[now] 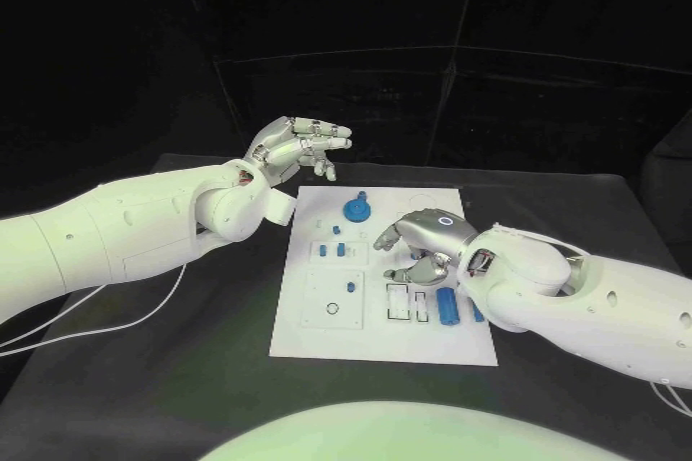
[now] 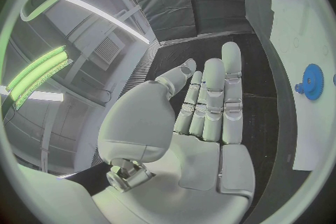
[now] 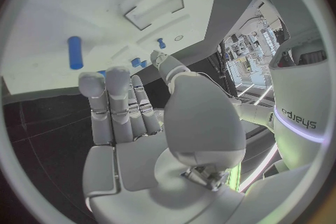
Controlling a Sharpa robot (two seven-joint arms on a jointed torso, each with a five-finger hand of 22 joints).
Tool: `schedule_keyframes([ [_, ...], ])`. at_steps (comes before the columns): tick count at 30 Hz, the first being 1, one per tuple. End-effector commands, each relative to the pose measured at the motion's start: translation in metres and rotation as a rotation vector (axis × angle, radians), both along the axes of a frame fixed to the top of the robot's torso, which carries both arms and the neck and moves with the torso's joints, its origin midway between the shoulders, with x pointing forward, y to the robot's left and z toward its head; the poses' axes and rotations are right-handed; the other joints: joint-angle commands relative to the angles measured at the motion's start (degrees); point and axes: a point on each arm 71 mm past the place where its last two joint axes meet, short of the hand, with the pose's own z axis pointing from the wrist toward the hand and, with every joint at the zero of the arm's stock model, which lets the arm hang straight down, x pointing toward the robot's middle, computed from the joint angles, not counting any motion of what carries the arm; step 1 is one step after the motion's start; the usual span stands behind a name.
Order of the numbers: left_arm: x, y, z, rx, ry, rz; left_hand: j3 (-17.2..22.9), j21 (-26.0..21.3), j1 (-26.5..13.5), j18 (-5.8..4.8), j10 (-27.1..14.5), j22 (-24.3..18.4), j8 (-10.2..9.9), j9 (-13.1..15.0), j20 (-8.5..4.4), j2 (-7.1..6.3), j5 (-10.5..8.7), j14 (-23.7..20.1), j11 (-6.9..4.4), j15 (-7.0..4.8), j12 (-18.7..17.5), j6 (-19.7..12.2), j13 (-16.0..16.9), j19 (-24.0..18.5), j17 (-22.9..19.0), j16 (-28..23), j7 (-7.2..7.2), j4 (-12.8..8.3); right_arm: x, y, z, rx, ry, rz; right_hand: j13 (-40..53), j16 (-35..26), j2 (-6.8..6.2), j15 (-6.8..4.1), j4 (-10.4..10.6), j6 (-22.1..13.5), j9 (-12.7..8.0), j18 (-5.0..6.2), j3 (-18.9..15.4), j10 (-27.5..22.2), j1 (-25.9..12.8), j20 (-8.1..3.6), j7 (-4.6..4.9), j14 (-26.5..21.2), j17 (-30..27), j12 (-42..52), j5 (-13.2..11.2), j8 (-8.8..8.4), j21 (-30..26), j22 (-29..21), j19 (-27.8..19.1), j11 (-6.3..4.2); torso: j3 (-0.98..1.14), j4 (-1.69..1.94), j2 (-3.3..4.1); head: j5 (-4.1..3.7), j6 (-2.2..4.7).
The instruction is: Assemble the parts on the task board
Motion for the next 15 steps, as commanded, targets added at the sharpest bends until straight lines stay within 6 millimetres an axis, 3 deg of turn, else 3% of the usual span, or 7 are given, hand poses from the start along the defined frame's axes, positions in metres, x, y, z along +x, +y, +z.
schedule_keyframes([
  [1,0.0,-0.001,0.002,-0.013,-0.008,-0.006,-0.32,-0.17,0.3,0.82,-0.39,-0.09,0.2,0.07,0.11,0.5,0.16,-0.22,0.04,0.16,0.14,-0.46,0.09,0.3,-0.09,0.24,0.0,-0.17,0.006,-0.01,0.003,-0.091,-0.021,-0.031,0.05,-0.28,1.95,0.13,1.27,0.17,-0.1,0.53,-7.14,-1.62,1.88,0.19,-0.68,-0.08,-0.66,0.41,-1.41,-0.27,-1.03,-1.05,-0.53,0.31,-0.11,0.2,0.03,-0.67,0.44],
  [3,0.0,-0.001,0.002,-0.013,-0.007,-0.008,-0.32,-0.17,0.3,0.82,-0.39,-0.09,0.2,0.07,0.11,0.5,0.16,-0.22,0.04,0.16,0.14,-0.46,0.09,0.3,-0.09,0.24,0.0,-0.17,0.01,-0.016,0.005,-0.111,-0.029,-0.049,0.1,-0.42,3.05,0.09,2.33,0.21,-0.13,0.54,-11.44,-2.26,3.89,0.32,-0.66,-0.05,-1.12,1.3,-1.62,-0.41,-1.48,-1.51,-0.54,0.41,-0.11,0.22,0.05,-0.7,0.53],
  [5,0.0,-0.001,0.002,-0.013,-0.007,-0.009,-0.32,-0.17,0.3,0.82,-0.39,-0.09,0.2,0.07,0.11,0.5,0.16,-0.22,0.04,0.16,0.14,-0.46,0.09,0.3,-0.09,0.24,0.0,-0.17,0.014,-0.022,0.006,-0.128,-0.035,-0.066,0.05,-0.63,3.47,0.25,3.12,0.18,-0.14,0.67,-13.33,-2.9,4.83,0.27,-0.66,-0.11,-1.55,1.69,-2.12,-0.46,-1.76,-1.82,-0.61,0.43,-0.07,0.17,0.08,-0.63,0.59],
  [7,0.0,-0.001,0.002,-0.013,-0.006,-0.009,-0.39,-0.19,0.3,0.81,-0.42,-0.1,0.23,0.07,0.12,0.47,0.14,-0.23,0.05,0.17,0.19,-0.48,0.09,0.32,-0.11,0.26,0.02,-0.18,0.017,-0.025,0.006,-0.137,-0.038,-0.074,0.01,-0.71,3.77,0.24,3.46,0.01,-0.17,0.62,-14.04,-3.31,5.44,0.31,-0.82,-0.14,-1.75,1.85,-2.33,-0.54,-1.86,-1.91,-0.61,0.49,0.02,0.1,0.15,-0.66,0.69],
  [12,0.001,-0.001,0.001,-0.013,-0.004,-0.011,-0.39,-0.19,0.3,0.81,-0.42,-0.1,0.23,0.07,0.12,0.47,0.14,-0.23,0.05,0.17,0.19,-0.48,0.09,0.32,-0.11,0.26,0.02,-0.18,0.02,-0.025,0.006,-0.145,-0.042,-0.072,0.01,-0.75,4.46,0.27,3.77,-0.08,-0.17,0.67,-14.67,-3.62,6.66,0.31,-1.03,-0.1,-1.94,2.26,-2.43,-0.55,-2.04,-2.11,-0.62,0.55,-0.07,0.05,0.11,-0.87,0.78],
  [15,0.001,-0.002,0.001,-0.013,-0.003,-0.014,-0.39,-0.19,0.3,0.81,-0.42,-0.1,0.23,0.07,0.12,0.47,0.14,-0.23,0.05,0.17,0.19,-0.48,0.09,0.32,-0.11,0.26,0.02,-0.18,0.022,-0.024,0.004,-0.16,-0.034,-0.069,0.02,-0.64,5.18,0.25,3.71,0.1,-0.14,0.66,-14.74,-3.66,7.67,0.29,-1.21,0.04,-1.9,2.64,-2.56,-0.46,-2.05,-2.08,-0.49,0.52,-0.05,0.26,0.13,-1.02,0.74],
])
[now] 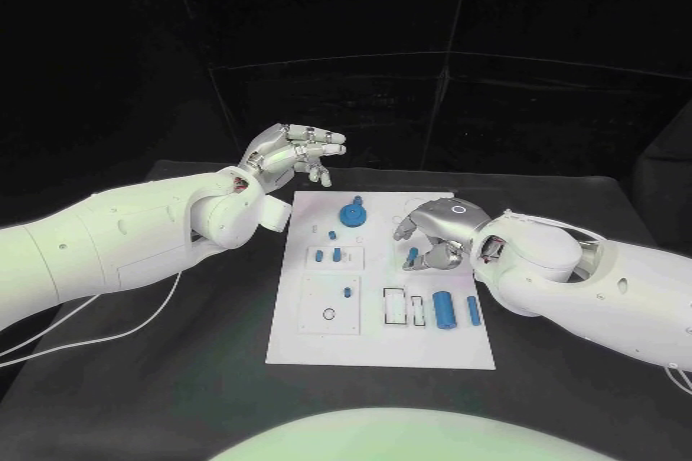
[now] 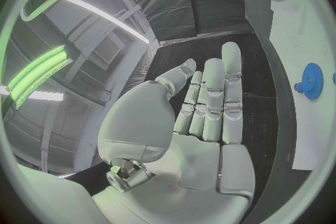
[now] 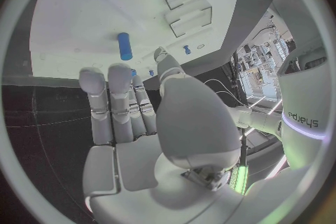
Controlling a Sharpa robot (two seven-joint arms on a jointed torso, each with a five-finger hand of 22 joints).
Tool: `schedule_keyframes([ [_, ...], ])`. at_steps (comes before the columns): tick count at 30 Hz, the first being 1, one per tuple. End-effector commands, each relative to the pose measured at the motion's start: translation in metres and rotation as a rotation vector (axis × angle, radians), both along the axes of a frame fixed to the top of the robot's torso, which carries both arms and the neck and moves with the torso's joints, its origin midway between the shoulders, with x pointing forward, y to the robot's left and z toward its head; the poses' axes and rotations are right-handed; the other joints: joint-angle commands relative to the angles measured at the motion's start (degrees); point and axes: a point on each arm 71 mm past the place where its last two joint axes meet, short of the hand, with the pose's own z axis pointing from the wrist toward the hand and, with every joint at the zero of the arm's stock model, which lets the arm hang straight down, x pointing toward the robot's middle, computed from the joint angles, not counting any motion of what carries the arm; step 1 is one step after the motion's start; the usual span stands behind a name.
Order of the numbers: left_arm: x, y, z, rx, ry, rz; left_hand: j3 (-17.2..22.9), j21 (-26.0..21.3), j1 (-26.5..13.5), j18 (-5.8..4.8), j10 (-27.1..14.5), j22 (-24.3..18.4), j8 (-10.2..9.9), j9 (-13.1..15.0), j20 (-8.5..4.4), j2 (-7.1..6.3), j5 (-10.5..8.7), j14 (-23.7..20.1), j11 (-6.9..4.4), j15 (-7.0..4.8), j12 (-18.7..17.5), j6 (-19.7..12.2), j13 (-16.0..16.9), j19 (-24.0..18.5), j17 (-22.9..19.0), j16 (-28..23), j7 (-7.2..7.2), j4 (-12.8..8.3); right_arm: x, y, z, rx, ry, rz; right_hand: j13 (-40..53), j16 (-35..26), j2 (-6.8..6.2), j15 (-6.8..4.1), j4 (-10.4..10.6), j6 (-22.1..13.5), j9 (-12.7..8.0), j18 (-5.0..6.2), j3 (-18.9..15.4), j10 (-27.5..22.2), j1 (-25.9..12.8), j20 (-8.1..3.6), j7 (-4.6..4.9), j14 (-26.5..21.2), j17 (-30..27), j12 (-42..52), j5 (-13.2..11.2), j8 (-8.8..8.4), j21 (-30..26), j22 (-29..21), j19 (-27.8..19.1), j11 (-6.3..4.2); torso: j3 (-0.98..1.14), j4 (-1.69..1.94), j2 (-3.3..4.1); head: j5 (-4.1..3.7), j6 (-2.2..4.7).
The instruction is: Assemble the parts on the task board
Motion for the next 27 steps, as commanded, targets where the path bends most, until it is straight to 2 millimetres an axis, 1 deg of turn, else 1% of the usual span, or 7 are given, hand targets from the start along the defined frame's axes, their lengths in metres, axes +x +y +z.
schedule_keyframes([
  [1,0.0,-0.002,0.001,-0.014,-0.003,-0.015,-0.23,-0.19,0.3,0.81,-0.42,-0.05,0.23,0.07,0.12,0.47,0.14,-0.23,0.05,0.17,0.19,-0.48,0.09,0.32,-0.05,0.26,0.02,-0.01,0.002,0.0,-0.002,-0.05,0.01,0.005,-0.01,-0.09,0.58,0.2,-0.18,0.17,-0.01,0.65,-0.26,-0.28,1.16,0.09,-0.4,0.11,0.14,0.62,-0.4,-0.22,-0.13,0.04,-0.22,-0.2,0.0,0.22,0.06,-0.12,-0.06],
  [3,0.0,-0.002,0.001,-0.014,-0.003,-0.015,-0.23,-0.19,0.3,0.81,-0.42,-0.05,0.23,0.07,0.12,0.47,0.14,-0.23,0.05,0.17,0.19,-0.48,0.09,0.32,-0.05,0.26,0.02,-0.01,0.003,0.001,-0.004,-0.063,0.019,0.004,0.04,0.17,1.12,0.08,-0.36,0.3,0.0,0.61,-0.21,0.21,1.79,0.04,-0.38,0.27,0.42,1.11,-0.43,-0.19,0.04,0.27,0.06,-0.37,0.01,0.27,0.07,-0.1,-0.16],
  [7,0.0,-0.002,0.001,-0.013,-0.002,-0.014,-0.23,-0.19,0.3,0.81,-0.42,-0.05,0.23,0.07,0.12,0.47,0.14,-0.23,0.05,0.17,0.19,-0.48,0.09,0.32,-0.05,0.26,0.02,-0.01,0.004,0.001,-0.006,-0.085,0.036,0.005,0.05,0.82,2.4,-0.37,-0.93,1.15,0.07,0.4,0.01,1.84,3.09,-0.2,-0.18,0.59,1.1,2.39,-0.8,0.04,0.85,1.35,1.05,-0.88,0.03,0.15,0.03,0.0,-0.24],
  [12,0.001,-0.002,0.001,-0.013,-0.001,-0.015,-0.23,-0.19,0.3,0.81,-0.42,-0.05,0.23,0.07,0.12,0.47,0.14,-0.23,0.05,0.17,0.19,-0.48,0.09,0.32,-0.05,0.26,0.02,-0.01,0.005,0.001,-0.009,-0.111,0.053,-0.002,-0.12,1.35,3.83,-0.71,-1.8,2.42,0.08,0.23,1.27,3.28,4.68,-0.45,0.07,0.8,1.64,3.0,-2.97,0.24,1.54,2.25,1.79,-1.25,0.06,0.08,0.03,0.0,-0.35],
  [19,0.001,-0.002,0.0,-0.012,0.001,-0.015,-0.32,-0.22,0.26,0.8,-0.48,-0.08,0.27,0.07,0.12,0.48,0.13,-0.25,0.08,0.18,0.26,-0.52,0.08,0.32,-0.09,0.28,0.04,0.01,0.008,0.0,-0.012,-0.129,0.064,-0.009,-0.17,1.98,4.17,-0.93,-1.89,3.21,0.08,0.1,1.94,4.4,4.8,-0.54,0.13,1.0,2.36,3.11,-3.08,0.32,2.08,2.95,2.28,-1.49,0.11,0.01,0.03,-0.03,-0.46],
  [27,0.001,-0.002,0.0,-0.012,0.003,-0.017,-0.32,-0.22,0.26,0.8,-0.48,-0.08,0.27,0.07,0.12,0.48,0.13,-0.25,0.08,0.18,0.26,-0.52,0.08,0.32,-0.09,0.28,0.04,0.01,0.009,-0.002,-0.012,-0.131,0.063,-0.015,-0.24,2.16,4.6,-1.02,-1.94,3.9,0.07,0.08,2.75,4.89,5.02,-0.63,0.36,1.03,2.48,2.84,-3.3,0.39,2.2,3.06,2.37,-1.56,0.08,0.08,0.0,-0.1,-0.51],
])
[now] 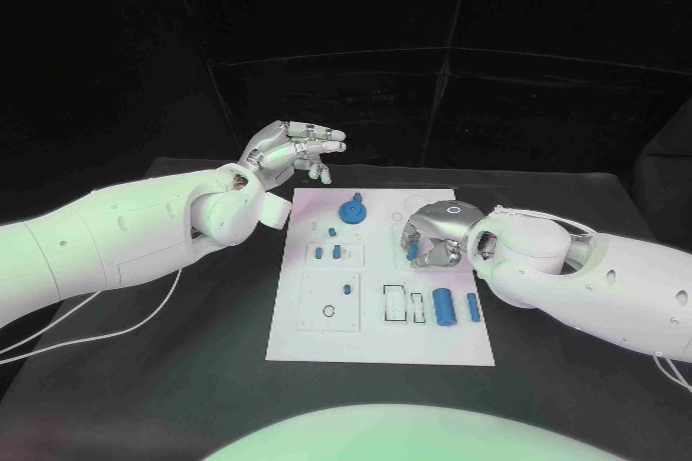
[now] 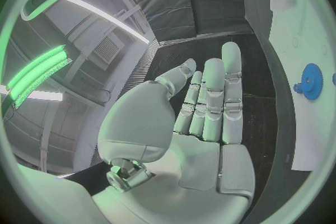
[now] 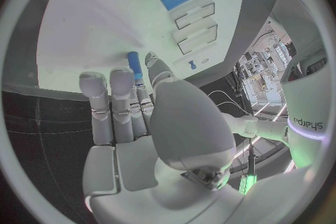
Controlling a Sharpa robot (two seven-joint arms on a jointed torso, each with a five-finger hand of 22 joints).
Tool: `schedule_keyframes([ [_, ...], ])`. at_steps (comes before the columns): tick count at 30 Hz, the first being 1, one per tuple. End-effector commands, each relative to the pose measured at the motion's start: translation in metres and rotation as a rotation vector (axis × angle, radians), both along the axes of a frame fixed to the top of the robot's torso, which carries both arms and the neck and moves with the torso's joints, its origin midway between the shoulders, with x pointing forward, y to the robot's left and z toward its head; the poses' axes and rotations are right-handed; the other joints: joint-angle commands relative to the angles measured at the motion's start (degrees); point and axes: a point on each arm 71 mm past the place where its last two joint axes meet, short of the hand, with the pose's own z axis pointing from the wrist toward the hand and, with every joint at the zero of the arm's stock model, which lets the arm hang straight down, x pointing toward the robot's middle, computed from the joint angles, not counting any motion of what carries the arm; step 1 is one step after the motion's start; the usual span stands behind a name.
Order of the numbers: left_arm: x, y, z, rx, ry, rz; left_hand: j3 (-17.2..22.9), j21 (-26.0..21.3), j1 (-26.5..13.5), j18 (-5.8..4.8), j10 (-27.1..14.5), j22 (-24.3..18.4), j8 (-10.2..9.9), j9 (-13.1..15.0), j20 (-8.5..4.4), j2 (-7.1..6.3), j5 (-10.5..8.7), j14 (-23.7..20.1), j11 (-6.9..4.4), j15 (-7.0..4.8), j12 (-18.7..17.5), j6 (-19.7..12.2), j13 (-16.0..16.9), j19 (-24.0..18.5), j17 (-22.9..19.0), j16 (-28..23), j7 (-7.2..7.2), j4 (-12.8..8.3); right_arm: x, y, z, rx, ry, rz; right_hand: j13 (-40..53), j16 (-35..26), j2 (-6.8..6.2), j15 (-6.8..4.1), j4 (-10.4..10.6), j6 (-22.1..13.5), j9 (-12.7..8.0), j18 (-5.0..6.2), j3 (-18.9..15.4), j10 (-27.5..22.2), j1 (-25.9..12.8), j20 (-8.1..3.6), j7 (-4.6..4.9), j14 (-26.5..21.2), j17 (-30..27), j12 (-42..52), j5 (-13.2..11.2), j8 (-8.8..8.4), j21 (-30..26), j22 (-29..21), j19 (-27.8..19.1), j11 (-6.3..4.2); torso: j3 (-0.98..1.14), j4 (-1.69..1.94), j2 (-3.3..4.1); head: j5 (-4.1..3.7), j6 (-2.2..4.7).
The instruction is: Assemble the parts on the task board
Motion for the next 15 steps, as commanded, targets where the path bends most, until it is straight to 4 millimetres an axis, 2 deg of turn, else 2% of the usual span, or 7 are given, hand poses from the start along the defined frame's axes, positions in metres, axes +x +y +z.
schedule_keyframes([
  [1,-0.0001,-0.0014,0.001,-0.011,0.0,-0.012,-0.32,-0.22,0.26,0.8,-0.48,-0.09,0.27,0.08,0.12,0.48,0.13,-0.25,0.08,0.18,0.26,-0.52,0.09,0.32,-0.1,0.28,0.04,0.01,0.0008,-0.0002,0.0001,-0.016,-0.001,0.0,-0.11,0.35,0.46,-0.32,0.03,0.57,0.06,0.08,0.68,0.64,0.4,0.0,0.07,0.32,0.14,-0.09,-0.44,0.38,0.41,0.18,0.32,-0.14,-0.01,0.02,-0.04,0.0,-0.01],
  [4,-0.0001,-0.0013,0.0009,-0.011,0.0,-0.012,-0.32,-0.22,0.26,0.8,-0.48,-0.09,0.27,0.08,0.12,0.48,0.13,-0.25,0.08,0.18,0.26,-0.52,0.09,0.32,-0.1,0.28,0.04,0.01,0.0012,-0.0004,0.0003,-0.013,-0.004,0.0,-0.12,0.54,0.65,-0.37,-0.01,0.85,0.03,0.04,1.25,0.95,0.55,-0.02,0.14,0.35,0.34,-0.26,-0.82,0.36,0.56,0.38,0.44,-0.15,-0.03,0.03,-0.04,-0.01,-0.02],
  [6,-0.0001,-0.0013,0.0009,-0.011,0.001,-0.012,-0.32,-0.22,0.26,0.8,-0.48,-0.09,0.27,0.08,0.12,0.48,0.13,-0.25,0.08,0.18,0.26,-0.52,0.09,0.32,-0.1,0.28,0.04,0.01,0.0014,-0.0002,0.0005,-0.009,-0.007,0.0,-0.15,1.25,0.88,-0.46,-0.03,1.35,-0.03,-0.13,2.6,1.68,0.77,-0.06,0.2,0.53,1.15,-0.64,-1.98,0.26,1.16,1.21,0.93,-0.16,-0.05,0.04,-0.01,-0.01,-0.03],
  [7,-0.0001,-0.0014,0.0009,-0.011,0.001,-0.013,-0.32,-0.22,0.26,0.8,-0.48,-0.09,0.27,0.08,0.12,0.48,0.13,-0.25,0.08,0.18,0.26,-0.52,0.09,0.32,-0.1,0.28,0.04,0.01,0.0015,-0.0002,0.0006,-0.007,-0.008,0.0,-0.15,1.81,1.1,-0.5,-0.01,1.68,-0.04,-0.24,3.49,2.2,0.92,-0.1,0.19,0.68,1.83,-0.8,-2.7,0.25,1.6,1.84,1.28,-0.23,-0.05,0.04,-0.01,-0.01,-0.03],
  [10,-0.0002,-0.0012,0.0008,-0.011,0.001,-0.013,-0.32,-0.22,0.26,0.8,-0.48,-0.09,0.27,0.08,0.12,0.48,0.13,-0.25,0.08,0.18,0.26,-0.52,0.09,0.32,-0.1,0.28,0.04,0.01,0.0019,-0.0004,0.0008,-0.005,-0.011,-0.003,-0.17,2.96,1.94,-0.74,0.03,2.81,-0.04,-0.48,7.01,3.76,1.48,-0.26,0.07,0.89,3.02,-1.45,-7.14,0.26,2.56,3.13,1.92,-0.42,-0.05,0.03,0.0,-0.05,-0.06],
  [13,-0.0003,-0.0007,0.0008,-0.011,0.002,-0.012,-0.32,-0.22,0.26,0.8,-0.48,-0.09,0.27,0.08,0.12,0.48,0.13,-0.25,0.08,0.18,0.26,-0.52,0.09,0.32,-0.1,0.28,0.04,0.01,0.0025,-0.0009,0.001,-0.002,-0.015,-0.008,-0.12,4.09,2.19,-0.89,-0.29,3.59,-0.03,-0.72,10.09,5.19,2.01,-0.42,0.06,1.11,4.32,-1.83,-9.34,0.24,3.58,4.58,2.63,-0.63,-0.08,0.05,-0.01,-0.1,-0.05],
  [15,-0.0003,-0.0004,0.0008,-0.01,0.002,-0.012,-0.32,-0.22,0.26,0.8,-0.48,-0.09,0.27,0.08,0.12,0.48,0.13,-0.25,0.08,0.18,0.26,-0.52,0.09,0.32,-0.1,0.28,0.04,0.01,0.0028,-0.001,0.0012,0.001,-0.019,-0.009,-0.09,4.67,1.92,-0.98,-0.63,4.14,-0.01,-0.87,12.16,6.15,2.14,-0.52,0.08,1.16,4.93,-2.12,-9.56,0.26,4.2,5.42,3.02,-0.75,-0.07,0.03,-0.04,-0.12,-0.1],
])
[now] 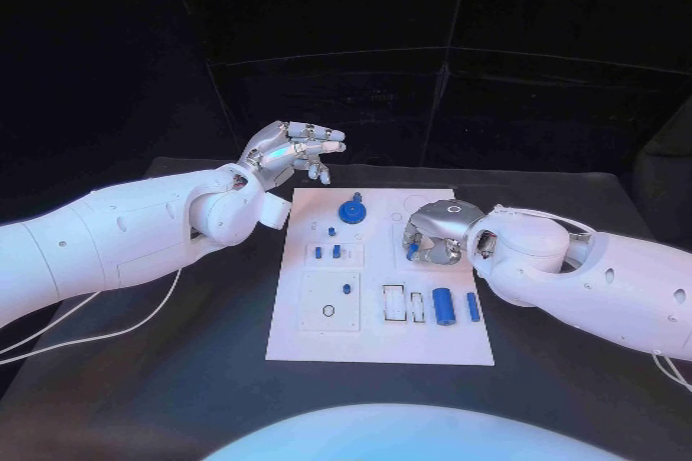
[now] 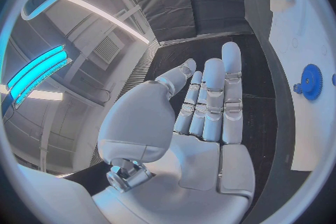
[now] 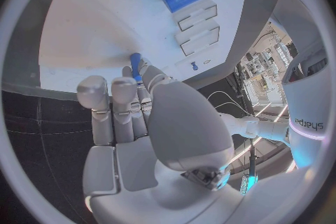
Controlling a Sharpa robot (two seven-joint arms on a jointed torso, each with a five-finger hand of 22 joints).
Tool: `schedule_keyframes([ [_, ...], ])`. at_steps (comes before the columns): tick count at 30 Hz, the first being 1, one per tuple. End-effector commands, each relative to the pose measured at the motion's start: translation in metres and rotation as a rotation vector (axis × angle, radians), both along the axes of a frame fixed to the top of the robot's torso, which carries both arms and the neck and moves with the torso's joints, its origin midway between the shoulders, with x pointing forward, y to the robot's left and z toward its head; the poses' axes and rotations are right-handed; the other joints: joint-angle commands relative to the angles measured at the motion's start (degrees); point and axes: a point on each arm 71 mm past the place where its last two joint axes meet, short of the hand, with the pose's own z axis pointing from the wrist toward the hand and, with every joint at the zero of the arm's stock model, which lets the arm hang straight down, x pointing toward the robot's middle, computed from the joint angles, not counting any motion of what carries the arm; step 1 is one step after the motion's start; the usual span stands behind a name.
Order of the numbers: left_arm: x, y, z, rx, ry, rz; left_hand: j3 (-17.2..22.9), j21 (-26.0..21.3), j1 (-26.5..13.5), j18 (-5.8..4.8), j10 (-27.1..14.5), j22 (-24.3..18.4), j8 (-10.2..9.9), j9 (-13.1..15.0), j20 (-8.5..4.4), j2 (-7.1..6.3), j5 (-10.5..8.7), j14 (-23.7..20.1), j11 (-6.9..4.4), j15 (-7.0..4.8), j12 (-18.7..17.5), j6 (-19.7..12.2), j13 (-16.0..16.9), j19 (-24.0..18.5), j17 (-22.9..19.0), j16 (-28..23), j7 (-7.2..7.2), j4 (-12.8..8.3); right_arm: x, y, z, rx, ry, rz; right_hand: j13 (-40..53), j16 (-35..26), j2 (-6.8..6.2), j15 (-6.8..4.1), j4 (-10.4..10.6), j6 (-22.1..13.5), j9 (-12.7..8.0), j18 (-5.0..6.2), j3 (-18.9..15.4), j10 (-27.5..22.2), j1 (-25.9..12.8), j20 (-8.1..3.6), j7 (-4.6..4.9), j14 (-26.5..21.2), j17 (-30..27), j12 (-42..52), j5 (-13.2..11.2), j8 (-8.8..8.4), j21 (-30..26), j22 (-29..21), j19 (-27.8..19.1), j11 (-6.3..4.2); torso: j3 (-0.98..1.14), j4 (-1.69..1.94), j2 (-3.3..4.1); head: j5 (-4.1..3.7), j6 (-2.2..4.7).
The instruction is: Assemble the parts on the task board
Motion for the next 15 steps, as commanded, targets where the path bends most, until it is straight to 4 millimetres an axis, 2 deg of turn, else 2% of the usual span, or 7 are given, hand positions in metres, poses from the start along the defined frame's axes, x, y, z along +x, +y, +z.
schedule_keyframes([
  [1,-0.0002,-0.0005,0.0013,-0.01,0.0,-0.009,-0.32,-0.22,0.26,0.8,-0.48,-0.05,0.27,0.08,0.12,0.48,0.13,-0.25,0.07,0.18,0.26,-0.52,0.09,0.32,-0.07,0.28,0.04,0.01,0.0009,0.0005,0.0024,0.009,-0.02,-0.002,0.05,0.9,-0.12,-0.22,-0.41,1.14,0.02,-0.97,2.63,1.41,0.22,-0.18,-0.04,0.39,1.05,-0.44,-0.34,0.33,0.95,1.3,0.84,-0.1,-0.03,0.02,-0.01,-0.03,-0.06],
  [6,-0.0003,-0.0005,0.0013,-0.01,0.0,-0.01,-0.32,-0.22,0.26,0.8,-0.48,-0.05,0.27,0.08,0.12,0.48,0.13,-0.25,0.07,0.18,0.26,-0.52,0.09,0.32,-0.07,0.28,0.04,0.01,0.0003,0.0026,0.0052,0.042,-0.042,0.003,0.35,3.4,-0.43,-0.77,-1.69,3.7,0.35,-1.61,6.89,4.8,0.48,-0.66,-0.25,0.94,4.13,-0.19,-0.51,1.21,3.4,4.87,2.72,-0.72,0.01,0.04,0.0,-0.05,-0.15],
  [11,-0.0003,-0.0004,0.0013,-0.01,0.0,-0.009,-0.32,-0.22,0.26,0.8,-0.48,-0.05,0.27,0.08,0.12,0.48,0.13,-0.25,0.07,0.18,0.26,-0.52,0.09,0.32,-0.07,0.28,0.04,0.01,-0.0015,0.0044,0.0086,0.074,-0.064,0.011,0.47,4.54,-0.89,-0.96,-2.78,4.84,0.44,-1.88,9.77,6.62,0.25,-1.0,-0.26,1.03,5.33,-0.35,-0.5,1.47,4.51,6.36,3.35,-0.95,0.03,0.01,-0.01,-0.06,-0.19],
  [15,-0.0003,0.0,0.0013,-0.009,0.0,-0.008,-0.32,-0.22,0.26,0.8,-0.48,-0.05,0.27,0.08,0.12,0.48,0.13,-0.25,0.07,0.18,0.26,-0.52,0.09,0.32,-0.07,0.28,0.04,0.01,-0.0058,0.0045,0.0117,0.102,-0.06,0.011,0.43,5.03,-2.07,-0.89,-3.64,5.05,0.33,-1.93,12.32,7.18,-1.01,-1.03,-0.19,0.84,5.6,-1.23,-0.51,1.17,4.97,6.84,3.29,-0.9,0.01,0.0,-0.03,-0.05,-0.14],
])
